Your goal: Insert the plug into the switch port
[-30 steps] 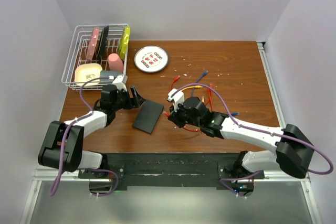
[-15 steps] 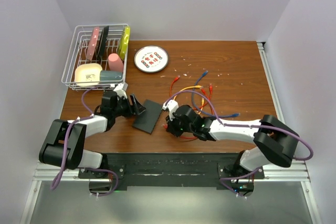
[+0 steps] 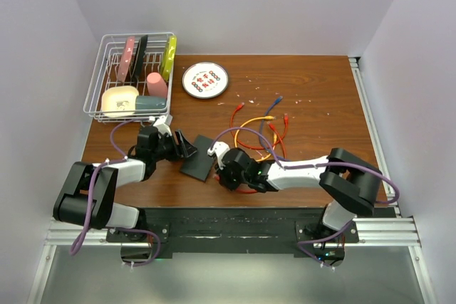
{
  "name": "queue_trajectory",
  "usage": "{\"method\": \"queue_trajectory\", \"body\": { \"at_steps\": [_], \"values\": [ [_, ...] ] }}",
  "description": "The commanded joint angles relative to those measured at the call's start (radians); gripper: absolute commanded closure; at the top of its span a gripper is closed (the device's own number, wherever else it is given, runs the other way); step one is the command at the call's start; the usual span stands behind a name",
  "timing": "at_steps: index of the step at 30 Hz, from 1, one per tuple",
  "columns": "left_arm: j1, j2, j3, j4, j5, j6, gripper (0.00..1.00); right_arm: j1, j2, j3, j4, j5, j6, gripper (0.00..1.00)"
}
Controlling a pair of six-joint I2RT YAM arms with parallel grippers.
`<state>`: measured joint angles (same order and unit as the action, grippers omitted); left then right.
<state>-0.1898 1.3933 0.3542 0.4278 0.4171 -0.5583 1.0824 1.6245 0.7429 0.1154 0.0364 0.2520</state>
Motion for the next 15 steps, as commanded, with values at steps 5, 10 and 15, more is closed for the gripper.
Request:
{"method": "queue_trajectory", "body": {
  "at_steps": [5,10,15],
  "values": [
    [0.010,0.019,-0.011,0.016,0.020,-0.005,0.39,0.013,0.037,0.070,-0.045,0.083,0.015,1.00],
    [0.010,0.021,-0.014,0.019,0.017,-0.005,0.39,0.013,0.069,0.096,-0.066,0.089,0.013,1.00],
    [0.010,0.029,-0.015,0.026,0.022,-0.003,0.41,0.011,0.080,0.096,-0.051,0.082,0.024,1.00]
  ]
}}
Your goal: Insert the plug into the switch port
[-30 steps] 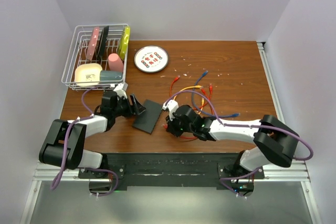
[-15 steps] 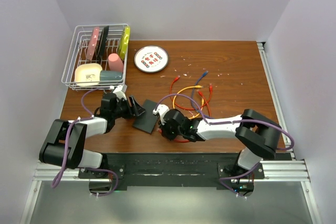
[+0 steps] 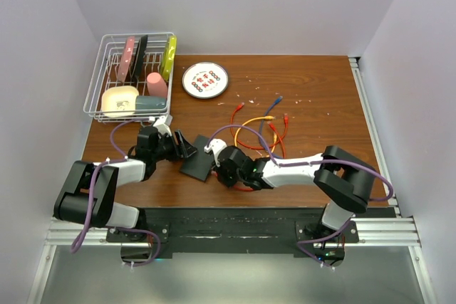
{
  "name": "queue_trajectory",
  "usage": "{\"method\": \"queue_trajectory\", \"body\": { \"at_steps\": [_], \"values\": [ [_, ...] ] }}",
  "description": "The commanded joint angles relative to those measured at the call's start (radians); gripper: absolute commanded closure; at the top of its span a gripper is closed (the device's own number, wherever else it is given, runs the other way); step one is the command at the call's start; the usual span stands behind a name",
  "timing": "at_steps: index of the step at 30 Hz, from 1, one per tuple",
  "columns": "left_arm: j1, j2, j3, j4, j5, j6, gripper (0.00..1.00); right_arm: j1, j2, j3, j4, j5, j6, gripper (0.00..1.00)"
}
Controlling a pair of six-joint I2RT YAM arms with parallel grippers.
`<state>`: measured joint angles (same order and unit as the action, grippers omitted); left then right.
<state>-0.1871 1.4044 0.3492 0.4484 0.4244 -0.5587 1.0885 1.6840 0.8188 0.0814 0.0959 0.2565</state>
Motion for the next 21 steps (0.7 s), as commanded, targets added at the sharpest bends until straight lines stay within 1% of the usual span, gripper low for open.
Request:
{"method": "queue_trajectory", "body": {
  "at_steps": [1,12,21],
  "values": [
    [0.008,0.021,-0.010,0.010,0.017,-0.004,0.41,0.007,0.023,0.025,-0.019,0.024,0.021,1.00],
    [0.008,0.048,-0.015,0.033,0.037,-0.007,0.43,0.010,0.052,0.059,-0.025,0.025,0.020,1.00],
    [0.008,0.061,-0.010,0.038,0.050,-0.006,0.44,0.022,0.013,0.033,0.015,0.037,0.018,1.00]
  ]
}}
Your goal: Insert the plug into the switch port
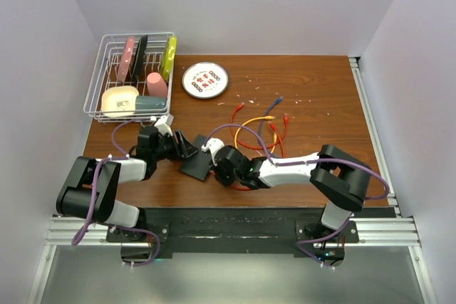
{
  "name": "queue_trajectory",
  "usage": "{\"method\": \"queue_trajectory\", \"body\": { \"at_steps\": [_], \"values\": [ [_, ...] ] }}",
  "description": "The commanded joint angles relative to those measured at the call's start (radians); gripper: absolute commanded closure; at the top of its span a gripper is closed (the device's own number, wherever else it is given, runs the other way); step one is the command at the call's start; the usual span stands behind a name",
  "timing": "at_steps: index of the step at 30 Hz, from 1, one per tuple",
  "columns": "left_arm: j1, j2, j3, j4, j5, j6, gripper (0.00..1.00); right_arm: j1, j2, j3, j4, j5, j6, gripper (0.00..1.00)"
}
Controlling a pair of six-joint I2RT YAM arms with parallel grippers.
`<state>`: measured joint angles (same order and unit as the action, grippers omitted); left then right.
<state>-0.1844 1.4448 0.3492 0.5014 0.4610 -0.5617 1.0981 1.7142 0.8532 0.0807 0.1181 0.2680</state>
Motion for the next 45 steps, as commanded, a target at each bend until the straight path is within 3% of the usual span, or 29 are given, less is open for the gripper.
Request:
{"method": "queue_trajectory", "body": {
  "at_steps": [1,18,29,45],
  "values": [
    [0.005,0.020,-0.009,-0.017,0.011,-0.003,0.44,0.017,-0.019,-0.003,0.021,0.015,0.007,1.00],
    [0.005,0.042,-0.006,-0.003,0.042,0.003,0.47,0.034,-0.056,-0.005,0.030,0.132,0.030,1.00],
    [0.005,0.057,-0.007,0.005,0.048,-0.001,0.48,0.049,-0.054,-0.014,0.087,0.075,0.028,1.00],
    [0.005,0.083,-0.010,0.025,0.094,-0.004,0.52,0.077,0.013,0.001,0.126,0.133,0.039,1.00]
  ]
}}
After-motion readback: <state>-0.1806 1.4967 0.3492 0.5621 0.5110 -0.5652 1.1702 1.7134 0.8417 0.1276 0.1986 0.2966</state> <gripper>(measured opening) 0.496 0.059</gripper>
